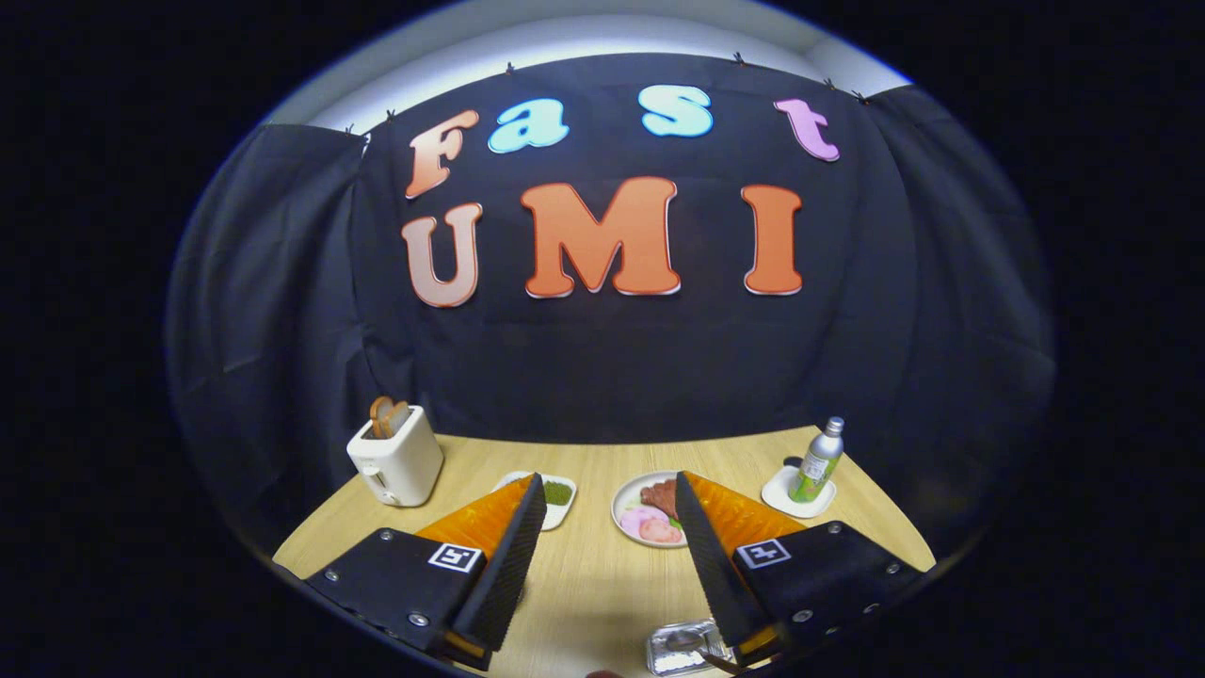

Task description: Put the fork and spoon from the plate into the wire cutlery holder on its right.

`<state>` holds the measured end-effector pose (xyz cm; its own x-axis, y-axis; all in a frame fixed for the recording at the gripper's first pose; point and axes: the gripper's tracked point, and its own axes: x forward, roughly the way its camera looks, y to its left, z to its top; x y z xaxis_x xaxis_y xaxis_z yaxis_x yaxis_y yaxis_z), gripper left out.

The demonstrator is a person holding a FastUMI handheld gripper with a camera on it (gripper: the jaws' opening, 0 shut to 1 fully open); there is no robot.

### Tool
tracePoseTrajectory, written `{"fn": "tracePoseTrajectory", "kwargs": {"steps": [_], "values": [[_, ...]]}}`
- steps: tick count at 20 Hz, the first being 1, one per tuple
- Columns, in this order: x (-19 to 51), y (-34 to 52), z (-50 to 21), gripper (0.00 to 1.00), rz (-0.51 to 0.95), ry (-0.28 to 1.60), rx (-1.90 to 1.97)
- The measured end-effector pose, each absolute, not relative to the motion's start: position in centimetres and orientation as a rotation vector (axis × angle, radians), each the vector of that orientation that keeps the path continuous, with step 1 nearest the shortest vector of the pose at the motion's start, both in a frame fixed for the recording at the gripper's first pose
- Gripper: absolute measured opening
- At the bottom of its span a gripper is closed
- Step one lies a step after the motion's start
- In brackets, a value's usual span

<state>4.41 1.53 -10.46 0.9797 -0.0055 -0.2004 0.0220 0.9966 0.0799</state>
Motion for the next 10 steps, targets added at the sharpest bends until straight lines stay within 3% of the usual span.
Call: {"fn": "tracePoseTrajectory", "kwargs": {"steps": [10], "values": [[6.1,16.7,-12.3,0.87,0.132,0.222,0.076]]}}
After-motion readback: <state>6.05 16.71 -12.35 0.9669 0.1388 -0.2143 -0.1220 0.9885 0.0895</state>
